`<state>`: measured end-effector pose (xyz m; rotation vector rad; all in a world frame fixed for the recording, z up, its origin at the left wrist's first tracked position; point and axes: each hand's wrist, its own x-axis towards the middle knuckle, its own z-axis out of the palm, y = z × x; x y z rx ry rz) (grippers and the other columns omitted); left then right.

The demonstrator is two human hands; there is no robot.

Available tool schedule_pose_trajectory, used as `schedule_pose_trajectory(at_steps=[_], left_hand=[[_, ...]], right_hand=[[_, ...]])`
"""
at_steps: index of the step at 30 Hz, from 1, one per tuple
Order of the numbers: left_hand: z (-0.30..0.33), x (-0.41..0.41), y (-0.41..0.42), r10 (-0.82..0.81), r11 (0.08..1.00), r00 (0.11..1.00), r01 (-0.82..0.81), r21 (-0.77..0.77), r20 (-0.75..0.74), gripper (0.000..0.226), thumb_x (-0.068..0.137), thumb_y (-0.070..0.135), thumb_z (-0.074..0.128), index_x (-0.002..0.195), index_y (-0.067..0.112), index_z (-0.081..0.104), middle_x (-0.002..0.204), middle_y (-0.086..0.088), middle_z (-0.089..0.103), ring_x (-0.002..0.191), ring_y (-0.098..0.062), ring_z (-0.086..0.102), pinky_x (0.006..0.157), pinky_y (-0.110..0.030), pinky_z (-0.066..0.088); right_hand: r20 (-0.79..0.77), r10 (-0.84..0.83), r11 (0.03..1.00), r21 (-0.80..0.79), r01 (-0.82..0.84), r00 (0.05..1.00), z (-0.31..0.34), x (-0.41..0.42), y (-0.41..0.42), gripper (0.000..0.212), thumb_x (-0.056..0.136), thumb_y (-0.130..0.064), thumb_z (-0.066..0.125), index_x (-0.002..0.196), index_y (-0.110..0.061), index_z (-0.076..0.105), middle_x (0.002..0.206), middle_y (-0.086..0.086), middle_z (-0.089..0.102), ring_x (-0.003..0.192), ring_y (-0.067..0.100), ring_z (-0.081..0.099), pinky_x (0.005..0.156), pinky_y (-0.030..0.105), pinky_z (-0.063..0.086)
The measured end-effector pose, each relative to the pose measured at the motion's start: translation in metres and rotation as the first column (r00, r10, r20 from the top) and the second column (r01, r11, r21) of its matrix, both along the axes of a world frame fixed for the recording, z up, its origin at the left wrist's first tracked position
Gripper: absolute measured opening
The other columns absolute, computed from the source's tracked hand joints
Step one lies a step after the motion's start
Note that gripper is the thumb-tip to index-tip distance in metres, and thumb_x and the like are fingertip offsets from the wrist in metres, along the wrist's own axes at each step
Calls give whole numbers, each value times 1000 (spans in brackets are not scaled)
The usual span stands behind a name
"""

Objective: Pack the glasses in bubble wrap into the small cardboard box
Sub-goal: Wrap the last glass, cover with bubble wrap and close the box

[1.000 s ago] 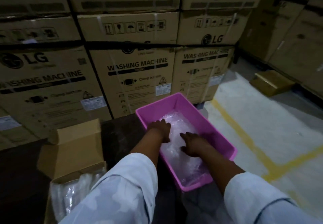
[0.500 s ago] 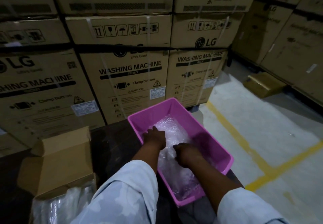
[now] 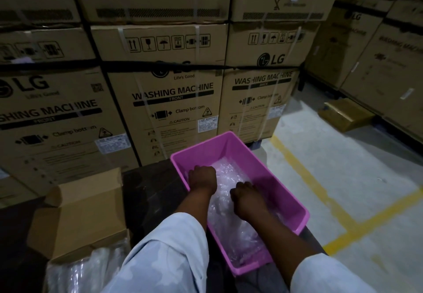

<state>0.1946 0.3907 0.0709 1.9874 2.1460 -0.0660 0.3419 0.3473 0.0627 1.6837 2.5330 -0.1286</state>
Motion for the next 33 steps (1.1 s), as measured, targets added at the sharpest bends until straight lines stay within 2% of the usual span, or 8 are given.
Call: schedule_pose_trajectory(at_steps=[6,10,14,19,23,25,29,33], left_hand=[[7,-4,3,4,996,995,4,-87,95,28,87,24,54,114,17,60,118,-10,57,109,-35,55,95,-46,44],[11,-11,1,-20,996,968,41,-78,251,22,84,25,61,106,20,60,115,-6,63,108,-29,58,98,-45,44],[24,-14,-1,-96,995,911,95,23,400,22,75,24,75,87,30,57,106,6,64,107,-21,55,104,-44,29],[44,-24,-2,-217,974,883,225,30,417,53,75,38,77,123,31,56,124,1,61,120,-24,51,107,-48,23],[53,-37,-6,-171,984,853,175,38,493,76,75,45,77,141,26,44,121,-2,63,119,-23,54,110,-49,26],[56,-47,-7,-147,988,858,153,29,493,64,75,43,77,132,23,54,114,-1,66,113,-23,57,109,-49,30],[69,-62,-13,-196,980,881,158,122,430,10,81,38,72,76,31,65,97,11,71,104,-17,60,108,-49,27],[86,-63,-25,-241,960,895,162,228,375,26,90,50,57,104,32,71,114,11,69,116,-15,52,99,-40,18]], right_hand=[[-100,-148,973,-190,128,984,7,0,7,29,77,-35,54,100,-19,59,146,10,34,129,30,39,100,39,36],[-273,-310,926,-303,225,910,10,2,14,27,77,-47,50,85,-22,51,125,14,53,111,31,56,86,33,45],[-490,-419,907,-271,323,764,15,8,19,27,78,-16,65,102,-13,53,97,11,59,89,30,59,72,30,41],[-566,-580,814,-401,420,585,24,12,22,39,77,-5,64,115,-11,55,96,6,58,85,24,56,71,24,39],[-607,-538,838,-308,451,585,29,15,16,35,86,-4,55,120,-7,56,108,16,60,96,34,58,72,23,36],[-631,-508,853,-270,447,587,36,17,9,27,87,-2,53,113,-7,59,104,15,59,95,32,56,68,22,30],[-608,-477,873,-240,426,635,43,22,-3,19,86,-1,53,75,-9,66,87,15,65,85,30,58,64,23,28],[-579,-516,852,-266,452,631,52,27,-10,13,86,-7,52,81,-13,61,99,18,67,91,34,58,69,27,34]])
